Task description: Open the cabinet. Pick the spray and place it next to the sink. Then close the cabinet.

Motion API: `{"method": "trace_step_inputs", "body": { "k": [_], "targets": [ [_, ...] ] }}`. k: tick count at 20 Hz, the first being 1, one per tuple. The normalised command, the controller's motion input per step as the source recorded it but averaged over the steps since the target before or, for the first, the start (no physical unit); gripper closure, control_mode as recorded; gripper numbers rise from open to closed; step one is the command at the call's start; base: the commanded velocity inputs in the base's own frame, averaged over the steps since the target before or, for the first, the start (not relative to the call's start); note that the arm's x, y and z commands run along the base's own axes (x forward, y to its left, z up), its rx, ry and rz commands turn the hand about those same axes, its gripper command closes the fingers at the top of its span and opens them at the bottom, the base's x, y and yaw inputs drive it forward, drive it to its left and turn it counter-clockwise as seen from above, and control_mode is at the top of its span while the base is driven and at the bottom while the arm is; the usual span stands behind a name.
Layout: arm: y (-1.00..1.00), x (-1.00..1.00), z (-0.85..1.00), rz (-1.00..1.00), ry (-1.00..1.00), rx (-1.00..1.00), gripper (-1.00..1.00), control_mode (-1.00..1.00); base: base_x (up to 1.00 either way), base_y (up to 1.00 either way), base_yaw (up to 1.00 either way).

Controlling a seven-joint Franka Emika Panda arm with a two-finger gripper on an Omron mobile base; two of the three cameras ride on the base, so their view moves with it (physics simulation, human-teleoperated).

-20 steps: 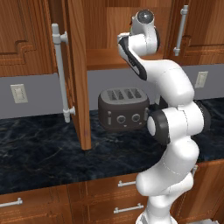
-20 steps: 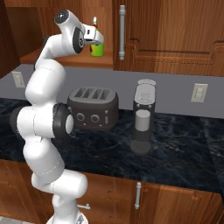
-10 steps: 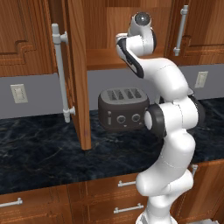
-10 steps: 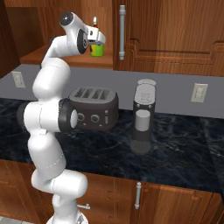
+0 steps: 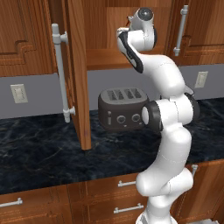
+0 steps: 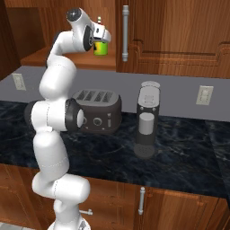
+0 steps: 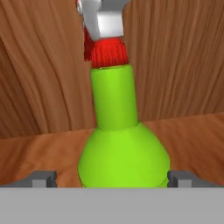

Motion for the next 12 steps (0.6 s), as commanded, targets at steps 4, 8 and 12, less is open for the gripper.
{"method": "trace_step_inputs", "body": {
  "k": [4, 8, 12],
  "targets": [
    [-0.03, 0.01, 0.0, 0.0, 0.0, 0.05, -1.0, -1.0, 0.0, 0.0, 0.0],
    [-0.09, 0.0, 0.0, 0.0, 0.0, 0.03, -1.0, -1.0, 0.0, 0.0, 0.0],
    [-0.12, 0.0, 0.0, 0.0, 0.0, 0.0, -1.0, -1.0, 0.0, 0.0, 0.0]
  ]
}}
